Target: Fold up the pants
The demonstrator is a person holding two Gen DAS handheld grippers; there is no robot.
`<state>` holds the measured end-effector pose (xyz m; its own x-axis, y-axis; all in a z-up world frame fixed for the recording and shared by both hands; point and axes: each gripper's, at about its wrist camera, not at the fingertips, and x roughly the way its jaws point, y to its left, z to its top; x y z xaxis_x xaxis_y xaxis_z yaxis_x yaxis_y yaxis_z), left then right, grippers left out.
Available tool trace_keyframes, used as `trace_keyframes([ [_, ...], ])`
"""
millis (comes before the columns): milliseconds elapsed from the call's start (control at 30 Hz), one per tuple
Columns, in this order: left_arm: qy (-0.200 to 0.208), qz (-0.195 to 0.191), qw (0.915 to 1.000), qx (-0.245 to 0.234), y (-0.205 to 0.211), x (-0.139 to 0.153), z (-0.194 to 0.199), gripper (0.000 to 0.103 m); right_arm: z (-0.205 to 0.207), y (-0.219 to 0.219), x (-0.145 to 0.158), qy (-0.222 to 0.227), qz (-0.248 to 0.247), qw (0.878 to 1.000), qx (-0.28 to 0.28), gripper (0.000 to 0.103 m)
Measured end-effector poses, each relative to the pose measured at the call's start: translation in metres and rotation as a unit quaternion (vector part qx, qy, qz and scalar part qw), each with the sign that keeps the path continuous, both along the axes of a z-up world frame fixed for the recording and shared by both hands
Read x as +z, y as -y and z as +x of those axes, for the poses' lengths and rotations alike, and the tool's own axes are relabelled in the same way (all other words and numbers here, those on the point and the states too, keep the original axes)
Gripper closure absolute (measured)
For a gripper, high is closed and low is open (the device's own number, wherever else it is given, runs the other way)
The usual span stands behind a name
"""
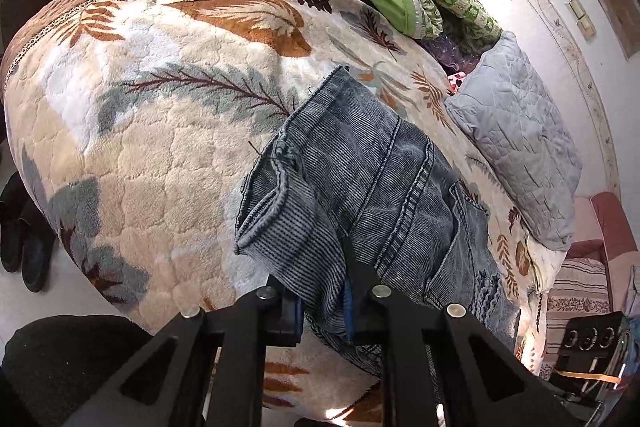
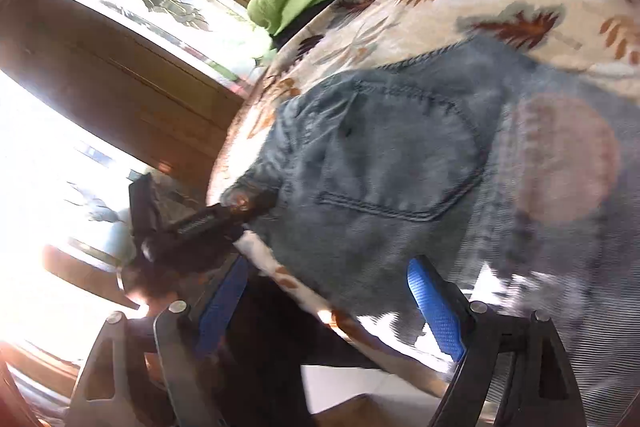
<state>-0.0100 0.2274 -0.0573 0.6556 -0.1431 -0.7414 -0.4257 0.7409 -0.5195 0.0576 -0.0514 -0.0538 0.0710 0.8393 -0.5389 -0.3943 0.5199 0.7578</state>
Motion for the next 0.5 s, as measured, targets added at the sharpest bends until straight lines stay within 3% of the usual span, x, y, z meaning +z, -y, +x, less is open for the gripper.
trace_keyframes([
  [67,0.001,0.005,1.0000,-0.003,0.002,0.001,-0.001,0.088,0.008,-0.022,-0.032,-0.080,0.030,0.996,0.026,0.018],
  [100,0.003,0.012,0.9999,-0.005,0.004,0.003,-0.001,0.088,0.013,-0.026,-0.045,-0.092,0.013,0.996,0.010,0.020],
  [200,0.010,0.030,0.9994,-0.013,0.007,0.009,0.000,0.088,0.017,-0.017,-0.037,-0.109,0.033,0.993,-0.013,0.020],
  [367,0.025,0.082,0.9960,-0.026,0.023,0.029,0.000,0.088,0.005,0.036,-0.010,-0.062,0.055,0.994,-0.072,0.020],
  [500,0.044,0.120,0.9911,-0.037,0.039,0.049,-0.001,0.088,-0.014,0.098,-0.003,0.009,-0.006,0.985,-0.170,0.020],
])
